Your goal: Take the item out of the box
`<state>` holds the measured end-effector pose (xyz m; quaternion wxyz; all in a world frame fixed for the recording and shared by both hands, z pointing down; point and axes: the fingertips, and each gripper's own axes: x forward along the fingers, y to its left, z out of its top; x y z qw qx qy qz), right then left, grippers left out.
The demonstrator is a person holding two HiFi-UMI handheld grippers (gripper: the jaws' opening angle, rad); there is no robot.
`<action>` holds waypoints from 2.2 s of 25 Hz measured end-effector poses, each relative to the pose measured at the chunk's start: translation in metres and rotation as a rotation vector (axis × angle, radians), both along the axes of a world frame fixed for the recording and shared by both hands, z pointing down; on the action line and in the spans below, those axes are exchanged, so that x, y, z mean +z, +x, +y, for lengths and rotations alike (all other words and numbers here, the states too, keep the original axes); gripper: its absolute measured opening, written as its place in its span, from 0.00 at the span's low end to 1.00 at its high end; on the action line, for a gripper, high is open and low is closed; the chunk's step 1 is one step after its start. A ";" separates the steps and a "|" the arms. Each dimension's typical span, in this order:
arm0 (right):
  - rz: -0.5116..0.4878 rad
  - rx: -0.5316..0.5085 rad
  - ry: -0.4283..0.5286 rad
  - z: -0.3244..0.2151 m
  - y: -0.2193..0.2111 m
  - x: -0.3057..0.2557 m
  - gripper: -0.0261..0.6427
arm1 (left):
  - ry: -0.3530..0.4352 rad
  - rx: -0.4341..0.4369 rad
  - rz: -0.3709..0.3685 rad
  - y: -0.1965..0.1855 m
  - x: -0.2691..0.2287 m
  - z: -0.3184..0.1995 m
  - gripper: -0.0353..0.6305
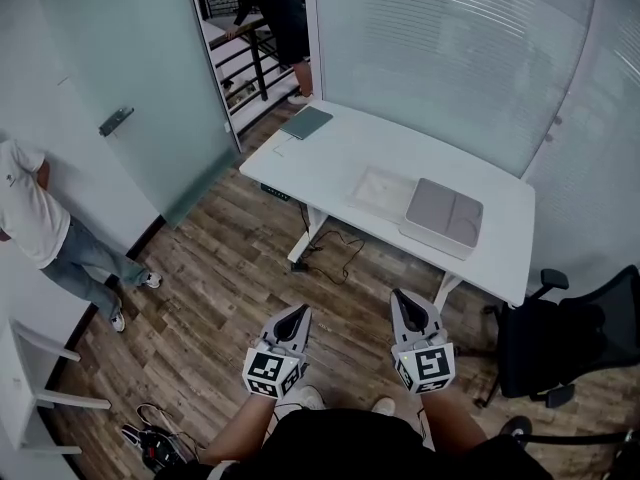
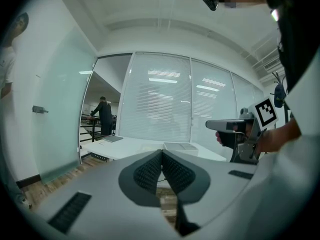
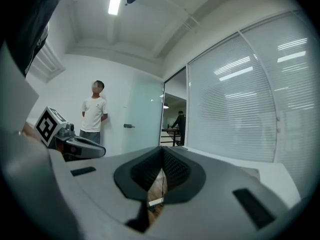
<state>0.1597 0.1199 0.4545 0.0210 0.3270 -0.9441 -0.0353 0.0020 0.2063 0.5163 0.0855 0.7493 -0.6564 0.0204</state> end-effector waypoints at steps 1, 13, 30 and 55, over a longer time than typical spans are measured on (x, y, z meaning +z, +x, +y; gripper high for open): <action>0.002 0.001 0.003 0.001 -0.005 0.000 0.05 | 0.000 0.002 0.000 -0.004 0.001 0.001 0.07; -0.016 0.055 0.018 0.022 -0.057 0.000 0.05 | 0.011 0.096 -0.032 -0.049 0.003 0.013 0.07; 0.033 0.048 0.035 0.013 -0.091 0.005 0.05 | 0.028 0.097 0.039 -0.085 0.006 -0.010 0.07; -0.072 0.042 -0.124 -0.216 -0.116 0.027 0.05 | -0.059 0.066 -0.016 -0.125 0.014 -0.211 0.07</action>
